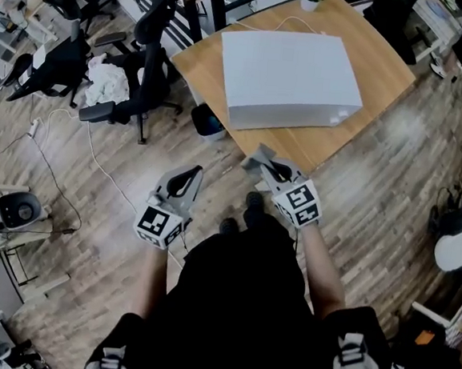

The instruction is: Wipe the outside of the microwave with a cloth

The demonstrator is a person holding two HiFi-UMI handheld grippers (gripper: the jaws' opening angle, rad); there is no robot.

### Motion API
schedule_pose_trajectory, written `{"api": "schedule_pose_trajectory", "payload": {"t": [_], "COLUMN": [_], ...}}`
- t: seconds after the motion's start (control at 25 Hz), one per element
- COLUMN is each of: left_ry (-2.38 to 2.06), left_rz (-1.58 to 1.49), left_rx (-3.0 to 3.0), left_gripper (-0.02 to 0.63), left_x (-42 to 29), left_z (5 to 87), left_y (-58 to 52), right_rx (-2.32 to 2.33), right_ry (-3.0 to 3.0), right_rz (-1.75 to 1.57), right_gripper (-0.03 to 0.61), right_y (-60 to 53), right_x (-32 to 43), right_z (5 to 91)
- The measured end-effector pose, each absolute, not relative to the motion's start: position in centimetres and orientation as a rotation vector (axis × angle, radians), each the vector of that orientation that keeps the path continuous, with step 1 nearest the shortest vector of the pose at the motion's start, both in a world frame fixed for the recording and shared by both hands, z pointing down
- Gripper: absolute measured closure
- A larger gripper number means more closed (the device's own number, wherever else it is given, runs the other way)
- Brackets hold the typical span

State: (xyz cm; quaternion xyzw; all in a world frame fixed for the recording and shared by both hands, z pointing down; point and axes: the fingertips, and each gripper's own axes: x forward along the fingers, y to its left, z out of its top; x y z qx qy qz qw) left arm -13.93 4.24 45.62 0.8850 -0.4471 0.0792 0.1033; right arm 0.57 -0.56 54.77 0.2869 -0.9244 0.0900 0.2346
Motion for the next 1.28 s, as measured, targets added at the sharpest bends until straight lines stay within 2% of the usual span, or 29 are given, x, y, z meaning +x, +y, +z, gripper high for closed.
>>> {"api": "schedule_pose_trajectory", "payload": {"t": [0.96,1.28], "left_ry": [-1.691,-1.631], "left_rz": [0.242,0.237], "left_rx": [2.356,2.376], "left_gripper": [0.612,0.612], "left_x": [-15.8,-17.8], "left_z": [46.3,47.1], "left_y": [-1.3,-2.6], "right_rx": [0.466,0.580], "right_ry": [-2.546,-2.531], "right_rz": [0.292,0.347], "right_gripper": [0.565,0.565], "right_y": [-11.6,-13.7], "right_x": [-5.3,-7.6], "right_z": [60.2,60.8]}}
